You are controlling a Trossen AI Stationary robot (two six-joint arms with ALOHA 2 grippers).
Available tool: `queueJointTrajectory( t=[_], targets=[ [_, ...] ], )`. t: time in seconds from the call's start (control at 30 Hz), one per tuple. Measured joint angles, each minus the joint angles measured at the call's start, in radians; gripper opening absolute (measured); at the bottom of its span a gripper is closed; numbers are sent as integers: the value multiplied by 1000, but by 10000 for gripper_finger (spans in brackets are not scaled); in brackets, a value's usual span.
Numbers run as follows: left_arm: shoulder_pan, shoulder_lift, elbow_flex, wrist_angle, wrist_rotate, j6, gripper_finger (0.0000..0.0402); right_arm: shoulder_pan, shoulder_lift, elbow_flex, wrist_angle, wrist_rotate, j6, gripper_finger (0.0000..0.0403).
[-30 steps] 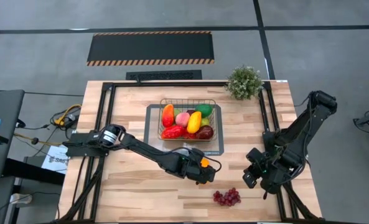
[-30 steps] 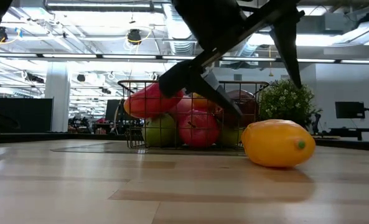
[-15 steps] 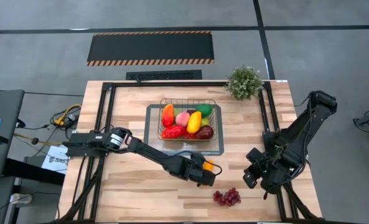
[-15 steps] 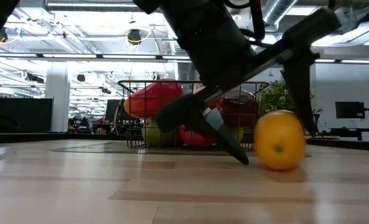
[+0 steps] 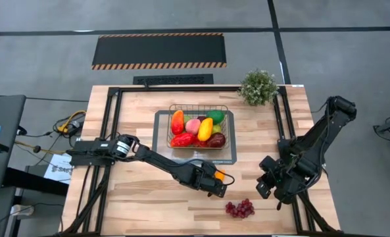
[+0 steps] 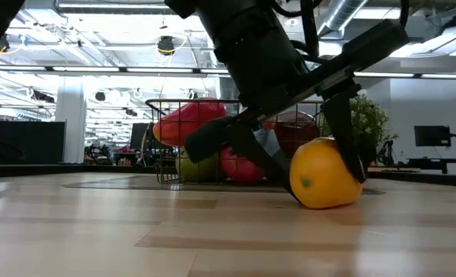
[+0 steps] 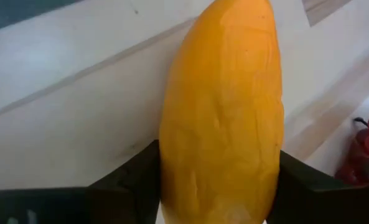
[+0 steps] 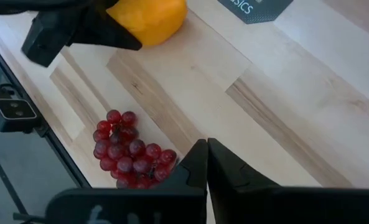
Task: Build produce basket
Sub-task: Put the yellow mango into the bin
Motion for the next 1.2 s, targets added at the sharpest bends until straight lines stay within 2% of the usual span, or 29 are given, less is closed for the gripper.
queueJointTrajectory(
  t=[0.13,0.3,0.43,0.6,0.87,0.93,1.03,1.2],
  targets=[
    [-2,0,26,-15,37,10,182,-6,0,0,0,2,-6,23],
    [-3,-14,95,-29,65,60,202,-4,0,0,-2,2,-6,18],
    [-2,-48,189,-148,53,132,200,-5,0,0,-12,2,-6,18],
    [14,-106,317,-360,-34,244,199,-5,0,0,-24,2,-7,22],
    [106,-181,584,-820,-248,521,202,-5,0,0,-34,3,-6,18],
    [141,-215,576,-851,-292,596,202,-5,0,0,-35,3,-6,18],
    [200,-262,542,-884,-296,752,202,-5,0,0,-37,3,-6,20],
    [310,-257,539,-952,-288,1012,202,-5,0,0,-40,3,-6,24]
  ],
)
